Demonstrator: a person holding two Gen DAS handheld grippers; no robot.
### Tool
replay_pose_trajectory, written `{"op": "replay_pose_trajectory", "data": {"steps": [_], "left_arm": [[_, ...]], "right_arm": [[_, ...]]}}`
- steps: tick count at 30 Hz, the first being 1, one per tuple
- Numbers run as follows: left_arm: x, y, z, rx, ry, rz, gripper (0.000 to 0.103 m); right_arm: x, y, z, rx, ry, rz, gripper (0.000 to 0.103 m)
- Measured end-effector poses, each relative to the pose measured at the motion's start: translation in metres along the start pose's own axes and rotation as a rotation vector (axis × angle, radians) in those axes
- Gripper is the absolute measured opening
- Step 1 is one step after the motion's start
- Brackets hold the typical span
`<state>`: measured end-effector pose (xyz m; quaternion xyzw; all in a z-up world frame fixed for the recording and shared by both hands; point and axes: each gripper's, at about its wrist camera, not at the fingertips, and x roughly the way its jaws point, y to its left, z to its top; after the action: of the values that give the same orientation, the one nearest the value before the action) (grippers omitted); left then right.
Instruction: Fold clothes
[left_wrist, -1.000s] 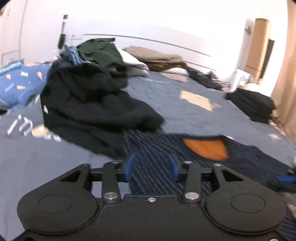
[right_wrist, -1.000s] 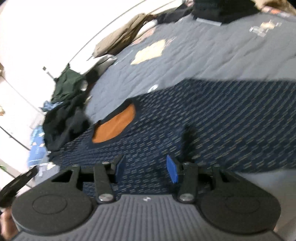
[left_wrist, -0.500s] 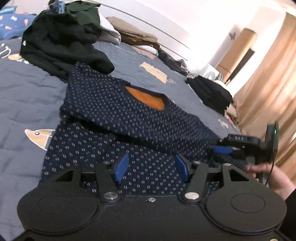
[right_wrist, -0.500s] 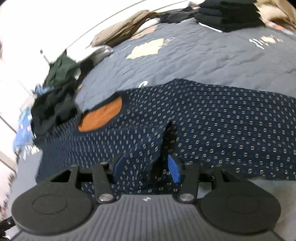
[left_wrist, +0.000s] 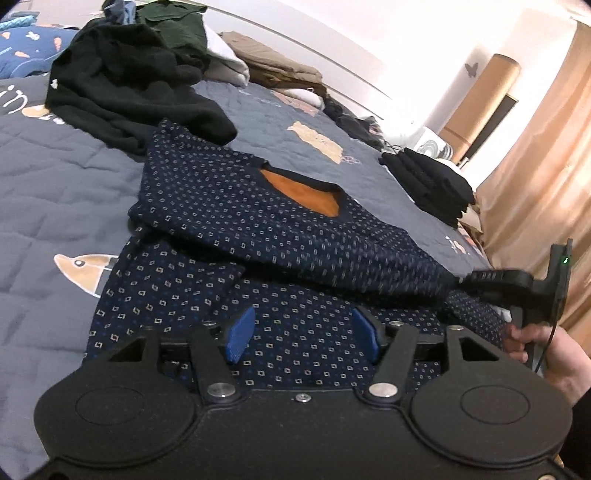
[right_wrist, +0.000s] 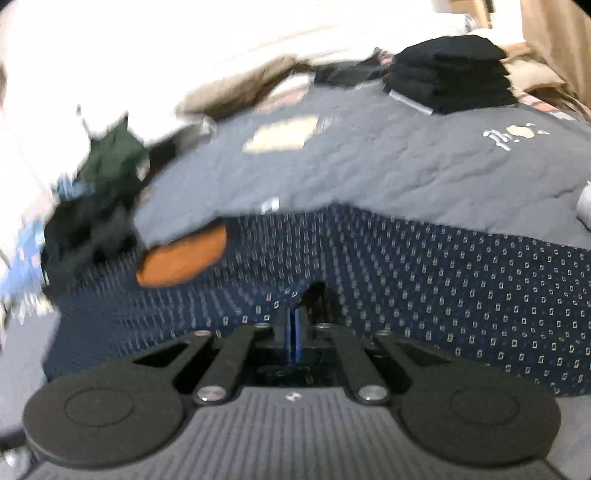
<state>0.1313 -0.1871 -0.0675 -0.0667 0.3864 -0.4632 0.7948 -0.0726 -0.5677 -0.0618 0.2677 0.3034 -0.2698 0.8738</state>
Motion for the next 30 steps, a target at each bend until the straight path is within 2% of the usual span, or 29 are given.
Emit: {"op": "replay_pose_trajectory", "data": {"steps": [2,3,5,8,10,11,13,15,19,23,26,30], "left_arm": [[0.001,0.0,0.0,0.0,0.008,0.009,0.062],[0.001,0.0,0.0,0.002,0.009,0.015,0.063],[0.0,-0.001,0.0,0.01,0.008,0.015,0.063],[-0.001,-0.004,0.001,0.021,0.005,0.017,0.065],[-0.002,-0.005,0.0,0.031,0.001,0.028,0.067],[-0.002,-0.006,0.0,0.038,0.001,0.034,0.067],[-0.003,-0.006,-0.001,0.041,0.001,0.035,0.067],[-0.003,-0.007,-0.001,0.045,0.004,0.034,0.067],[-0.002,-0.009,-0.002,0.059,0.01,0.04,0.071],[-0.003,-0.007,0.0,0.06,0.007,0.05,0.071],[-0.005,-0.003,0.002,0.049,0.003,0.062,0.072],[-0.01,0.002,0.008,0.066,-0.016,0.102,0.072]], "right_arm": [[0.014,-0.001,-0.004,-0.003,0.089,-0.037,0.006],[0.015,-0.001,-0.004,-0.002,0.1,-0.045,0.006],[0.012,0.0,-0.002,0.009,0.086,-0.055,0.007],[-0.004,0.006,0.007,0.039,0.002,-0.033,0.01],[-0.012,0.013,0.009,0.043,-0.049,0.019,0.02],[-0.011,0.017,0.007,0.036,-0.049,0.047,0.024],[-0.005,0.025,0.004,0.013,-0.035,0.098,0.039],[0.004,0.031,-0.003,-0.007,-0.013,0.122,0.042],[0.03,0.034,-0.017,-0.036,0.084,0.053,0.042],[0.028,0.019,-0.019,0.005,0.076,0.076,0.042],[0.027,0.015,-0.013,0.033,0.063,0.06,0.042],[0.024,0.014,-0.012,0.057,0.064,0.062,0.043]]}}
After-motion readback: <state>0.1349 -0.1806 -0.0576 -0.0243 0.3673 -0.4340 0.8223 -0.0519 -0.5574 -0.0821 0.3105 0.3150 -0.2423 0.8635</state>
